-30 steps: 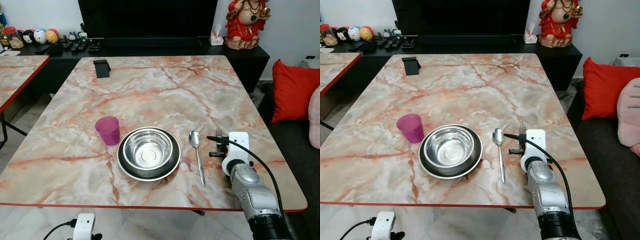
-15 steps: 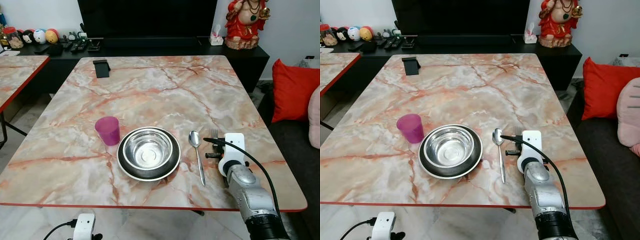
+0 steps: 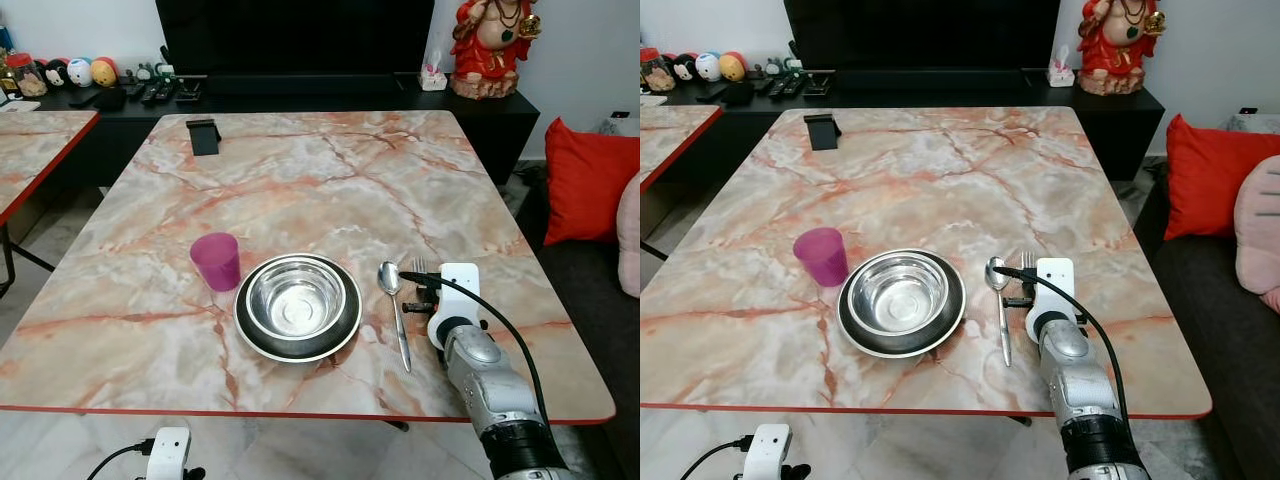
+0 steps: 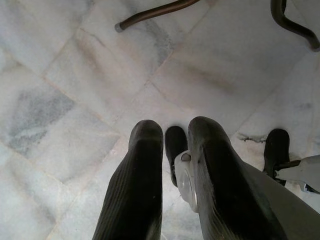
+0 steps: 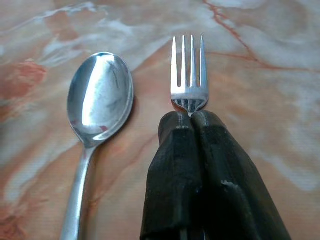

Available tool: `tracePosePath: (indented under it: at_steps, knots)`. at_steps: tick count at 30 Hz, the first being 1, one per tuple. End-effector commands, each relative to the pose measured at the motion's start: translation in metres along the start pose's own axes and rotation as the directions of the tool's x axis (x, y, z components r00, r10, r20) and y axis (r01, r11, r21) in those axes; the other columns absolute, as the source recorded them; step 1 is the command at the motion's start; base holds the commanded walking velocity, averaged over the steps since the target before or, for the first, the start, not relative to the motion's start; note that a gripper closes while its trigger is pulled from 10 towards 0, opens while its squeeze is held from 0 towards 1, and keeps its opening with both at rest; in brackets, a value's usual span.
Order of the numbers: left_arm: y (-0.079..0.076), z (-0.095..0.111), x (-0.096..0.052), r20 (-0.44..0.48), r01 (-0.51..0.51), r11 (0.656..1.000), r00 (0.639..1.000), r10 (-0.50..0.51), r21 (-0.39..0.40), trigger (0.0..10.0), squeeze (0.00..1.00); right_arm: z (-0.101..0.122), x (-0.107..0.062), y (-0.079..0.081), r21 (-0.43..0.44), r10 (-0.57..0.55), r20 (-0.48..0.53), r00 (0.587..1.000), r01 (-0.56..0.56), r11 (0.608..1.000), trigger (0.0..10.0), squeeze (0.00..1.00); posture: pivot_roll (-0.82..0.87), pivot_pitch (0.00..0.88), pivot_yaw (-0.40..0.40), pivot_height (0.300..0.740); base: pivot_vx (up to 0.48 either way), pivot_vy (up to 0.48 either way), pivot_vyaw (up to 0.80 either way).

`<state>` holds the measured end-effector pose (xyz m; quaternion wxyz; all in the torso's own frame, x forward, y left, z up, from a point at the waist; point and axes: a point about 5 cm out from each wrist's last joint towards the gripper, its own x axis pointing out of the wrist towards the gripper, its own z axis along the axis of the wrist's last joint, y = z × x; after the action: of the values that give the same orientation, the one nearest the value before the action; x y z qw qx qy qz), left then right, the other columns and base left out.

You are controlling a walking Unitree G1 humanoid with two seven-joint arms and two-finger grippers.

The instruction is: Setting the table

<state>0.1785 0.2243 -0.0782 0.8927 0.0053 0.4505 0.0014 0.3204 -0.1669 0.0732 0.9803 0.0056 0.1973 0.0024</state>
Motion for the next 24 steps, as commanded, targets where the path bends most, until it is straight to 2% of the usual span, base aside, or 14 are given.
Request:
tracePosePath:
  at_steps: [1,18,24]
  knots:
    - [0.0005,-0.004,-0.0007,-0.016,-0.001,1.0,1.0,0.001,-0.003,10.0,0.0,0.0052,0.0023,0.0047,0.004,0.014,0.012,1.0,-0.014,1.0,10.0,0.0,0.01,0.0,0.022,0.74,0.0,0.0,0.0]
    - [0.0007,-0.0032,-0.0006,-0.016,0.0,1.0,1.0,0.0,-0.005,10.0,0.0,0.004,0.0039,0.007,-0.007,0.019,0.008,1.0,-0.019,1.0,10.0,0.0,0.01,0.0,0.023,0.74,0.0,0.0,0.0]
    - [0.0008,-0.0029,-0.0005,-0.015,0.0,1.0,1.0,0.0,-0.005,10.0,0.0,-0.0008,0.0033,0.0072,-0.065,0.017,-0.017,1.0,-0.018,0.998,10.0,0.0,0.02,0.0,0.022,0.74,0.0,0.0,0.0]
